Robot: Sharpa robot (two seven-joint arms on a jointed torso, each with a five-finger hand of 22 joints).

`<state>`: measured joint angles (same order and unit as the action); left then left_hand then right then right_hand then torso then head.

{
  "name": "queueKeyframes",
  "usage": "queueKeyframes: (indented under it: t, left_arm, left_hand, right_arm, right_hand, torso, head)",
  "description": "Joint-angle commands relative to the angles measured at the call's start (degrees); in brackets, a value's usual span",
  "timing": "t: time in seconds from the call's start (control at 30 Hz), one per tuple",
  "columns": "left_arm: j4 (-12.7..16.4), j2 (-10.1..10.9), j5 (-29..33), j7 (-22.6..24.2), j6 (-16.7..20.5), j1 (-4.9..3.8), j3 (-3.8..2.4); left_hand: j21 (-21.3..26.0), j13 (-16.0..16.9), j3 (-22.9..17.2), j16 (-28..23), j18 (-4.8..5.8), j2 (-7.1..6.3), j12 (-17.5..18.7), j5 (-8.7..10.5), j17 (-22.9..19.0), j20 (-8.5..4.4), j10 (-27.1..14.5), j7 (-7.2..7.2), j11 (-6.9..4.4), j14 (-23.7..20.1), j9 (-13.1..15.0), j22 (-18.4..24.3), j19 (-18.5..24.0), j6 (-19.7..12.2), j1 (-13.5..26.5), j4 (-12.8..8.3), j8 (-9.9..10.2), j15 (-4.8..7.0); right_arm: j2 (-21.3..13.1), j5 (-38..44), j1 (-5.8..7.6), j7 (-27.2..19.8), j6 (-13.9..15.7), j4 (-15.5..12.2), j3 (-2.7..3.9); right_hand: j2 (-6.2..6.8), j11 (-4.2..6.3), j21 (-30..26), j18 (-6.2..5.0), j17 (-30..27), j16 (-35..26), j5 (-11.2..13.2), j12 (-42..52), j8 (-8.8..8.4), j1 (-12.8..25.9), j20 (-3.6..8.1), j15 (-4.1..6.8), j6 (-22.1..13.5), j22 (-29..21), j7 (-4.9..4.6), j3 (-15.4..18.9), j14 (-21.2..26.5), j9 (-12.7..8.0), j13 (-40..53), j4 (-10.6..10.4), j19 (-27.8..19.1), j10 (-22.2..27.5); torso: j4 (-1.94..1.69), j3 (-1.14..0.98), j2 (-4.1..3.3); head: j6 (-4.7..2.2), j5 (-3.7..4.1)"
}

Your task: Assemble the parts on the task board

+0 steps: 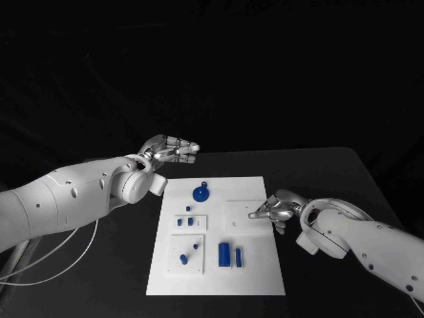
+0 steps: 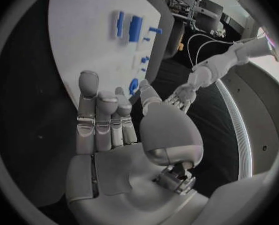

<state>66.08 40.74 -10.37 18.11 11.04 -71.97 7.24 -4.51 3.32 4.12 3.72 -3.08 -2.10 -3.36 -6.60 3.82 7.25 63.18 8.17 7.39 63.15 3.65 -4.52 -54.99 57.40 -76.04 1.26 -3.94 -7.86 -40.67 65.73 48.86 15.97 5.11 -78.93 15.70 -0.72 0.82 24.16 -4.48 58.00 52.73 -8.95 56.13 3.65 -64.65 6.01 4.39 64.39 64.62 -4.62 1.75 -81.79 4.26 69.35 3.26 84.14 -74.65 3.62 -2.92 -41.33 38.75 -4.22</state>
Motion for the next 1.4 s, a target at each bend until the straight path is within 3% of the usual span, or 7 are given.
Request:
queueKeyframes:
  t: [0.03,0.77,0.83,0.87,0.93,1.03,1.4]
  left_arm:
    - [-1.71,-0.85,3.35,3.36,1.81,0.01,-0.04]
    - [-14.25,-5.93,14.34,6.69,-0.17,0.82,-0.25]
    - [-14.91,-6.22,14.64,6.81,-0.45,1.05,-0.26]
    - [-14.32,-5.90,11.65,5.04,0.90,0.91,-0.20]
    - [-13.99,-5.81,11.64,5.09,1.19,1.00,-0.26]
    - [-12.22,-5.36,11.58,5.40,2.68,1.51,-0.59]
    - [2.22,-1.63,11.09,7.91,14.84,5.63,-3.25]
  left_hand:
    - [-0.31,0.07,0.06,-0.18,1.05,0.91,-0.12,-0.25,0.00,-0.04,0.36,-0.02,-0.04,0.48,0.05,0.10,-0.23,0.60,0.05,-0.57,0.14,0.02]
    - [0.11,-0.01,0.64,-0.31,-2.99,2.25,0.00,-0.16,-0.25,3.56,-4.90,-1.90,-0.73,-4.78,-0.20,0.24,1.31,-3.19,1.07,-2.12,0.31,0.46]
    - [0.11,-0.01,0.66,-0.31,-3.09,2.47,0.00,-0.18,-0.25,3.64,-4.93,-2.01,-0.77,-4.74,-0.19,0.24,1.34,-2.96,1.05,-2.20,0.29,0.46]
    - [4.51,-3.32,-4.12,-3.72,3.08,2.10,3.36,6.60,-3.82,-7.25,-22.06,-8.17,-7.39,-22.03,-3.65,4.52,54.99,-57.40,23.51,-1.26,3.94,7.86]
    - [4.51,-3.32,-4.12,-3.72,3.08,2.10,3.36,6.60,-3.82,-7.25,-63.18,-8.17,-7.39,-63.15,-3.65,4.52,54.99,-57.40,25.95,-1.26,3.94,7.86]
    - [4.51,-3.32,-4.12,-3.72,3.08,2.10,3.36,6.60,-3.82,-7.25,-63.18,-8.17,-7.39,-63.15,-3.65,4.52,54.99,-57.40,32.39,-1.26,3.94,7.86]
    - [4.51,-3.32,-4.12,-3.72,3.08,2.10,3.36,6.60,-3.82,-7.25,-63.18,-8.17,-7.39,-63.15,-3.65,4.52,54.99,-57.40,76.04,-1.26,3.94,7.86]
  right_arm:
    - [0.63,-9.99,1.70,-15.54,5.31,4.72,0.13]
    - [10.17,-34.40,6.77,-34.45,0.14,29.84,4.43]
    - [10.32,-34.79,6.81,-34.81,-0.21,30.14,4.52]
    - [10.15,-30.99,6.75,-30.92,2.61,29.83,4.43]
    - [10.03,-31.28,6.78,-31.04,2.91,29.50,4.27]
    - [9.42,-32.78,6.98,-31.68,4.49,27.73,3.40]
    - [4.41,-45.06,8.59,-36.93,17.35,13.28,-3.72]
  right_hand:
    - [-1.53,-0.05,-5.92,-0.91,-4.68,-5.01,-0.57,-7.88,-0.02,-0.27,-0.59,-0.17,-0.43,-3.45,-0.06,1.20,1.88,-0.08,-6.24,1.54,0.65,3.24]
    - [-6.01,-8.67,-19.97,-3.63,-54.54,-49.22,-2.35,-52.68,-0.20,-1.88,-16.62,-12.00,-8.86,-60.87,-2.02,0.04,20.51,-0.81,-66.04,7.45,-29.74,16.00]
    - [-6.19,-8.83,-20.03,-3.71,-54.56,-49.21,-1.86,-52.69,-0.20,-1.82,-16.72,-12.17,-8.69,-60.87,-2.19,-0.11,20.69,-0.81,-66.03,7.40,-29.99,15.95]
    - [0.72,-0.82,-24.16,4.48,-58.00,-52.73,8.95,-56.13,-3.65,18.18,-6.01,-4.39,-64.39,-64.62,4.62,-1.75,38.84,-4.26,-69.35,-3.26,-84.14,33.45]
    - [0.72,-0.82,-24.16,4.48,-58.00,-52.73,8.95,-56.13,-3.65,20.14,-6.01,-4.39,-64.39,-64.62,4.62,-1.75,40.96,-4.26,-69.35,-3.26,-84.14,74.65]
    - [0.72,-0.82,-24.16,4.48,-58.00,-52.73,8.95,-56.13,-3.65,64.65,-6.01,-4.39,-64.39,-64.62,4.62,-1.75,81.79,-4.26,-69.35,-3.26,-84.14,74.65]
    - [0.72,-0.82,-24.16,4.48,-58.00,-52.73,8.95,-56.13,-3.65,64.65,-6.01,-4.39,-64.39,-64.62,4.62,-1.75,81.79,-4.26,-69.35,-3.26,-84.14,74.65]
  torso:
    - [0.67,0.48,1.33]
    - [1.54,-0.28,4.79]
    - [1.48,-0.36,4.84]
    - [1.64,-0.18,4.47]
    - [1.49,-0.09,4.64]
    - [0.66,0.39,5.53]
    - [-3.40,2.79,9.91]
  head:
    - [-2.03,0.80]
    - [-8.06,-0.08]
    - [-8.17,-0.41]
    - [-7.96,0.04]
    - [-7.85,0.16]
    - [-7.30,0.82]
    - [-4.53,4.05]
